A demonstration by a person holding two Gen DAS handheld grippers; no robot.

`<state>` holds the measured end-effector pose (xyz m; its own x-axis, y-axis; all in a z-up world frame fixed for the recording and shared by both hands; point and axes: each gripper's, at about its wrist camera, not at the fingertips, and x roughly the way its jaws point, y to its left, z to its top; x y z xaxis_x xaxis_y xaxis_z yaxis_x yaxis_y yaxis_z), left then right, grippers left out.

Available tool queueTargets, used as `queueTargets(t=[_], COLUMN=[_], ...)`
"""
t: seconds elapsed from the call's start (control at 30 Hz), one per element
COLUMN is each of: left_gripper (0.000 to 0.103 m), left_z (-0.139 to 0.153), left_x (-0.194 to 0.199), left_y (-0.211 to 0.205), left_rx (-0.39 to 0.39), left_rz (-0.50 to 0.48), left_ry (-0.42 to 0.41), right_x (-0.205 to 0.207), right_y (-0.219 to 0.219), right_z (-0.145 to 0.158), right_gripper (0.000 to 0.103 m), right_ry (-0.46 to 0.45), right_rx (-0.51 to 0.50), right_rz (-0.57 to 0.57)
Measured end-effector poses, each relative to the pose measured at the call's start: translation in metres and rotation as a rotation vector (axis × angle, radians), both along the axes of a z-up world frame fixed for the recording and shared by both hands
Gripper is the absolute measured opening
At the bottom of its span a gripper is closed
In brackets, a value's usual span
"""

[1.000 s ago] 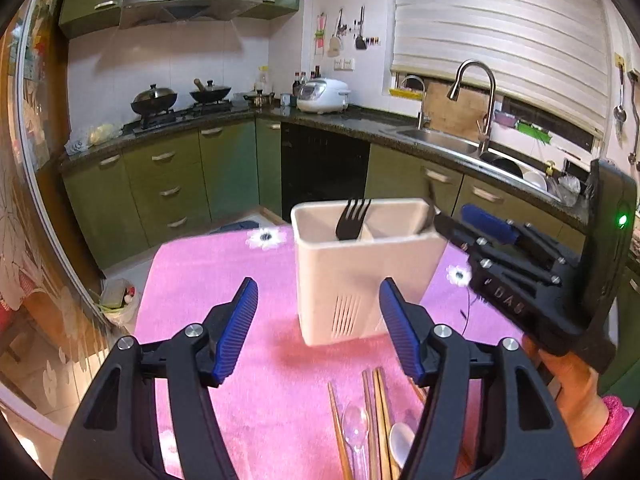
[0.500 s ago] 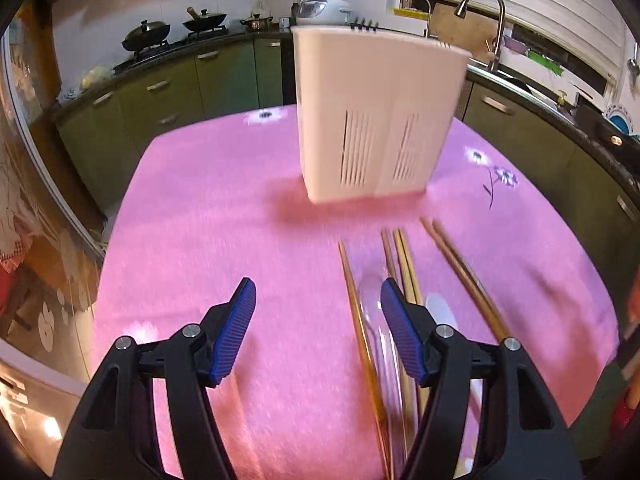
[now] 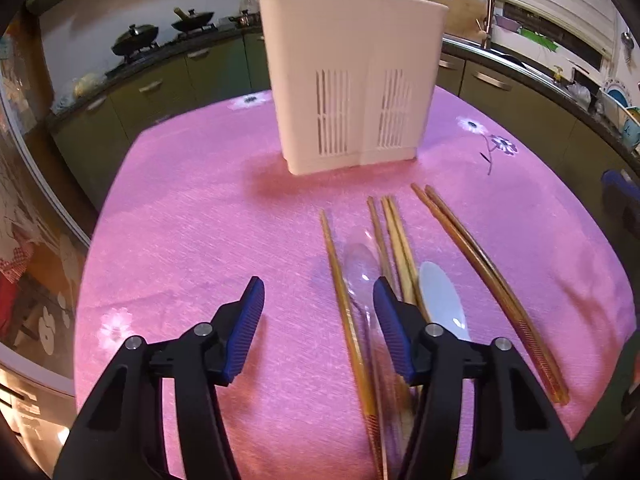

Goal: Organize utensils
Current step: 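Move the left tool back and grasp a single wooden chopstick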

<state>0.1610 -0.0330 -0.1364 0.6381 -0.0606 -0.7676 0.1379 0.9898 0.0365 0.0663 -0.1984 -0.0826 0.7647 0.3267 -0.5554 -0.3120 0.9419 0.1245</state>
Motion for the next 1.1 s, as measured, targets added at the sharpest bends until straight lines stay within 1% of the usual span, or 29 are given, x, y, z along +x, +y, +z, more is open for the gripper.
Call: queueTargets(t=[0.07,0.2,0.27,0.4,0.43,0.53,0.7,0.93,1.0,1.07,1.1], left_gripper=[0.054,0.054,0.054,0.052,0.052,0.051,0.051,0.051,0.051,0.051,0.053], left_z=[0.000,-0.003,-0.008,-0.011,-0.013,-0.014,-0.009,-0.008,-0.009,-0.012,-0.014], left_x=[-0.002,0.003,0.007,0.009,0.010,0.008,0.005,0.004,0.006,0.008,0.009], left_y=[-0.002,0.005,0.008,0.011,0.012,0.013,0.011,0.002,0.000,-0.001,-0.001], left_rx=[0.023,0.040,0.054,0.065,0.060,0.013,0.002,0.023,0.021,0.041,0.045], left_rz=[0.000,0.029,0.038,0.035,0.036,0.027,0.026,-0.004,-0.009,-0.009,-0.008], left_ry=[-0.005,0.020,0.043,0.053,0.063,0.074,0.057,0.056,0.064,0.078,0.082], right_x=[0.009,0.037,0.047,0.055,0.055,0.057,0.059,0.060,0.059,0.059,0.059], right_y=[0.010,0.030,0.035,0.038,0.039,0.039,0.034,0.029,0.029,0.029,0.029], right_z=[-0.007,-0.022,-0.028,-0.033,-0.033,-0.033,-0.032,-0.031,-0.031,-0.031,-0.031], right_gripper=[0.046,0.031,0.030,0.030,0.030,0.030,0.030,0.030,0.030,0.030,0.030], right_ry=[0.058,0.184,0.209,0.227,0.225,0.231,0.234,0.233,0.234,0.235,0.235], right_rx=[-0.037,-0.086,-0.099,-0.078,-0.078,-0.080,-0.077,-0.066,-0.065,-0.064,-0.062], right_rz=[0.033,0.082,0.089,0.092,0.090,0.090,0.078,0.066,0.065,0.064,0.065])
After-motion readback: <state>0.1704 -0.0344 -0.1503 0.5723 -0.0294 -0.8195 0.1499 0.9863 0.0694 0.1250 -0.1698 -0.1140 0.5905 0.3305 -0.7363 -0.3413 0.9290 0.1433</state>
